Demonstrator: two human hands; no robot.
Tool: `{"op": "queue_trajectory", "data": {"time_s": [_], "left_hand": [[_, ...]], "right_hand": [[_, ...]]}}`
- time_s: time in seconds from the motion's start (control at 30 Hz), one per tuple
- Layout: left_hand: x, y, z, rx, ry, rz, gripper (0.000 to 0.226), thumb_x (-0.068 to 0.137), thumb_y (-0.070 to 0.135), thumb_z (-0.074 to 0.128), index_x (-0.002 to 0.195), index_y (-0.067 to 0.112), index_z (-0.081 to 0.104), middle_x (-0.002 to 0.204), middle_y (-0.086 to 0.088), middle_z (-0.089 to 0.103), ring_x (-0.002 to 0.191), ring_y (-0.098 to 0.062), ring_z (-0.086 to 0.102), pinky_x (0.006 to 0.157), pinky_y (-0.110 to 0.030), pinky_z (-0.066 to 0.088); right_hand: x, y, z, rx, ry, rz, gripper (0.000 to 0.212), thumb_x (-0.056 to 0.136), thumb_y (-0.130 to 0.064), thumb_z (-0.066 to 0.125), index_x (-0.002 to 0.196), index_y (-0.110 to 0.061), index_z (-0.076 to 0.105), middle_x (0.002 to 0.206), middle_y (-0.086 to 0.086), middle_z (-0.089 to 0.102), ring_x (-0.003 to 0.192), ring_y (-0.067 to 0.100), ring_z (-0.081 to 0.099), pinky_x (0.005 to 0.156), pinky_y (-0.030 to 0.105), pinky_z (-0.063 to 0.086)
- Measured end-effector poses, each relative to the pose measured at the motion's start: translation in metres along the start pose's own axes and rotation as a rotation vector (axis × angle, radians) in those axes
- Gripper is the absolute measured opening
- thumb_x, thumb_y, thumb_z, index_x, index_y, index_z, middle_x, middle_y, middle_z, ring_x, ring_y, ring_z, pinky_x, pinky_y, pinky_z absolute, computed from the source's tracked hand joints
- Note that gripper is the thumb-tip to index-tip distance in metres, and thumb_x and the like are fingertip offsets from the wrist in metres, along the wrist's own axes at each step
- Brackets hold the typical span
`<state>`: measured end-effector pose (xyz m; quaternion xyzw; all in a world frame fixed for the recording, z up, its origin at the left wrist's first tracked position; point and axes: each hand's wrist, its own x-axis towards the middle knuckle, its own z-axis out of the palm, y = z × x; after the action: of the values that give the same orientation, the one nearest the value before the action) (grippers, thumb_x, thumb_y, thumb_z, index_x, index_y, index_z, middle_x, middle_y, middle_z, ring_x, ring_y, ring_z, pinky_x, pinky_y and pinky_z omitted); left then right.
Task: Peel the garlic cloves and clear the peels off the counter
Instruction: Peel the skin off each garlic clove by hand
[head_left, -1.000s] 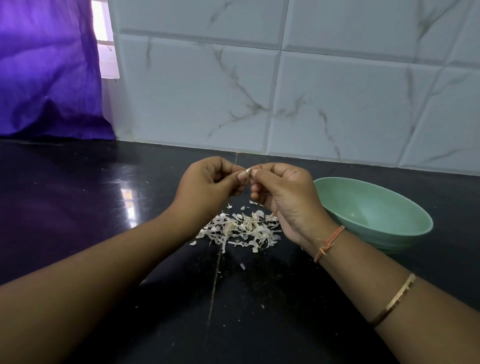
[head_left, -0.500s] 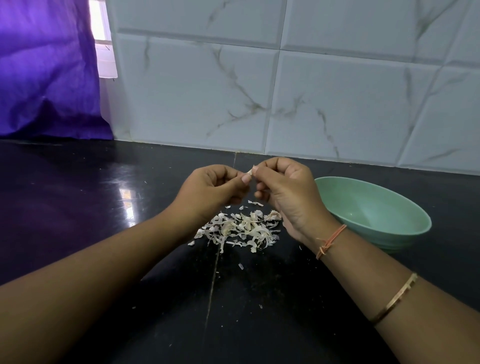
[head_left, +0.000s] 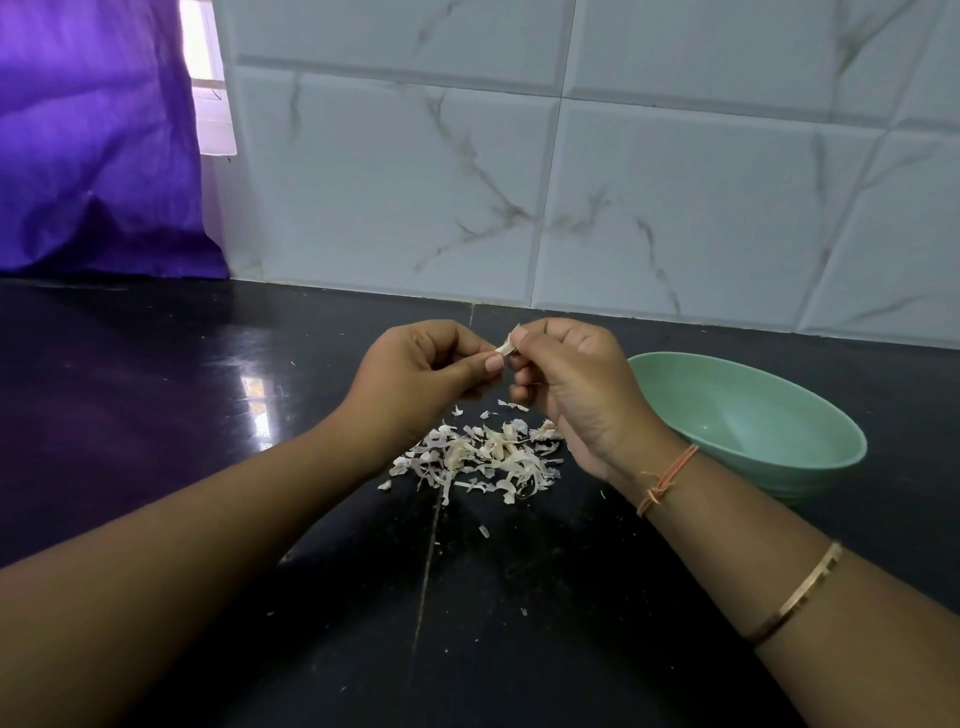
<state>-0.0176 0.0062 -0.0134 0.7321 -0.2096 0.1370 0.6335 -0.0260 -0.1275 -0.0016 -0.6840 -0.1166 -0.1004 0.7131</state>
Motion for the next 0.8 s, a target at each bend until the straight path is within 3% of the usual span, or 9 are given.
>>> {"op": "queue_trajectory", "data": {"time_s": [0.07, 0.2, 0.33, 0.5, 0.67, 0.8], "left_hand": [[0.0, 0.0005, 0.0005, -0.003, 0.004, 0.019, 0.011, 0.079, 0.005, 0.066, 0.072, 0.013, 0.064, 0.07, -0.008, 0.065, 0.068, -0.018, 0.058, 0.071, -0.032, 0.053], [-0.0003, 0.0002, -0.0001, -0.028, -0.019, 0.04, 0.014, 0.079, 0.002, 0.065, 0.072, 0.014, 0.064, 0.072, -0.008, 0.065, 0.065, -0.011, 0.057, 0.066, -0.022, 0.052], [0.001, -0.0008, -0.0004, -0.063, -0.007, 0.034, 0.013, 0.079, 0.001, 0.065, 0.073, 0.013, 0.065, 0.063, 0.003, 0.065, 0.058, -0.002, 0.058, 0.062, -0.015, 0.052], [0.0014, -0.0008, 0.0, -0.088, -0.005, 0.027, 0.011, 0.084, 0.003, 0.06, 0.076, 0.008, 0.066, 0.057, 0.006, 0.065, 0.055, -0.002, 0.058, 0.057, -0.014, 0.05], [0.0024, -0.0008, 0.0, -0.091, 0.01, -0.004, 0.016, 0.088, 0.007, 0.056, 0.075, 0.009, 0.066, 0.057, 0.006, 0.066, 0.054, -0.002, 0.058, 0.057, -0.014, 0.05], [0.0026, -0.0019, 0.0004, -0.078, 0.015, -0.018, 0.018, 0.088, 0.008, 0.056, 0.073, 0.009, 0.065, 0.056, 0.006, 0.066, 0.053, -0.001, 0.058, 0.057, -0.014, 0.051]], "right_hand": [[0.0003, -0.0016, 0.0003, 0.084, -0.009, 0.058, 0.027, 0.093, -0.005, 0.05, 0.067, -0.008, 0.057, 0.056, -0.001, 0.048, 0.048, 0.005, 0.042, 0.047, 0.018, 0.04], [-0.0001, -0.0032, -0.0003, 0.236, -0.051, 0.168, 0.025, 0.093, -0.006, 0.05, 0.069, -0.007, 0.054, 0.055, 0.0, 0.045, 0.048, 0.006, 0.04, 0.044, 0.017, 0.04], [-0.0008, -0.004, -0.0016, 0.256, -0.037, 0.199, 0.023, 0.094, -0.008, 0.05, 0.072, -0.006, 0.056, 0.058, 0.002, 0.047, 0.049, 0.007, 0.041, 0.044, 0.018, 0.042], [-0.0002, -0.0023, -0.0029, 0.178, 0.016, 0.157, 0.023, 0.092, -0.016, 0.056, 0.07, -0.008, 0.056, 0.057, 0.0, 0.05, 0.047, 0.006, 0.046, 0.047, 0.018, 0.044], [0.0005, 0.0028, -0.0048, 0.072, 0.066, 0.065, 0.014, 0.084, 0.002, 0.061, 0.08, -0.011, 0.058, 0.074, 0.003, 0.059, 0.066, 0.012, 0.057, 0.062, 0.025, 0.05], [0.0002, 0.003, -0.0041, 0.041, 0.055, 0.06, 0.01, 0.09, -0.013, 0.059, 0.08, -0.012, 0.061, 0.068, 0.0, 0.063, 0.064, 0.01, 0.059, 0.062, 0.024, 0.05]]}}
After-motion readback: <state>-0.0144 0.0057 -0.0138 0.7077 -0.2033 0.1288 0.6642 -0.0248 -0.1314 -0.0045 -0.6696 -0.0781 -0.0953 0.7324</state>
